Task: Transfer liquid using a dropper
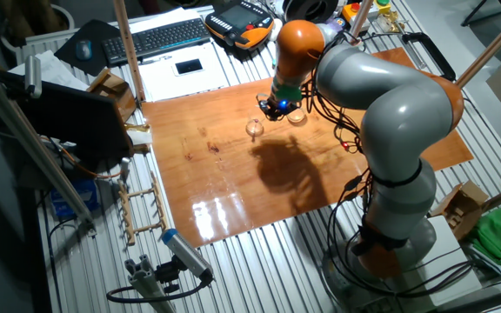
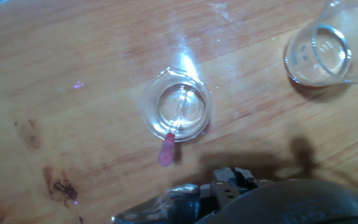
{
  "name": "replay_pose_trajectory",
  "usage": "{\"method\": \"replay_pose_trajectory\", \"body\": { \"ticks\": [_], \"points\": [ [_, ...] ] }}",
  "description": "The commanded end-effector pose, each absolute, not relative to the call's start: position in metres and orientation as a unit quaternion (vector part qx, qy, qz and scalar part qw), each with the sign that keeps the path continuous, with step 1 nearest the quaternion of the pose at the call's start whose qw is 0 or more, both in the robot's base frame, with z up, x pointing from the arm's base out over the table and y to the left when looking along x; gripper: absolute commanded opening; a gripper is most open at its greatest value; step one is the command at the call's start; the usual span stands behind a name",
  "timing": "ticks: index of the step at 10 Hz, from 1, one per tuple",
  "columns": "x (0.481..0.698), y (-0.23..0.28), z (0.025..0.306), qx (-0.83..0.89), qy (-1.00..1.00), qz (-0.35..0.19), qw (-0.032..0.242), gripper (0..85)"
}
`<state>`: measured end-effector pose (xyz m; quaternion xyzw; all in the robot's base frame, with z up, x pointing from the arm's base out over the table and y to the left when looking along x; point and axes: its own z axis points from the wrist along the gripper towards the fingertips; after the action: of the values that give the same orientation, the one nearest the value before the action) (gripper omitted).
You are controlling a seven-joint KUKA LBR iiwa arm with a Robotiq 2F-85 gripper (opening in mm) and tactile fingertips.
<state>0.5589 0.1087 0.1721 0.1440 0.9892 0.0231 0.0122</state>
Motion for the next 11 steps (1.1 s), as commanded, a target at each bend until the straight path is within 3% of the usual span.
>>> {"method": "replay_pose_trajectory", "body": {
  "ticks": [1,11],
  "points": [
    [0.5605,0.1089,0.1695,0.142,0.989,0.027,0.013,1.0],
    [0.5600,0.1078,0.1691,0.119,0.993,0.000,0.003,1.0]
  ]
}}
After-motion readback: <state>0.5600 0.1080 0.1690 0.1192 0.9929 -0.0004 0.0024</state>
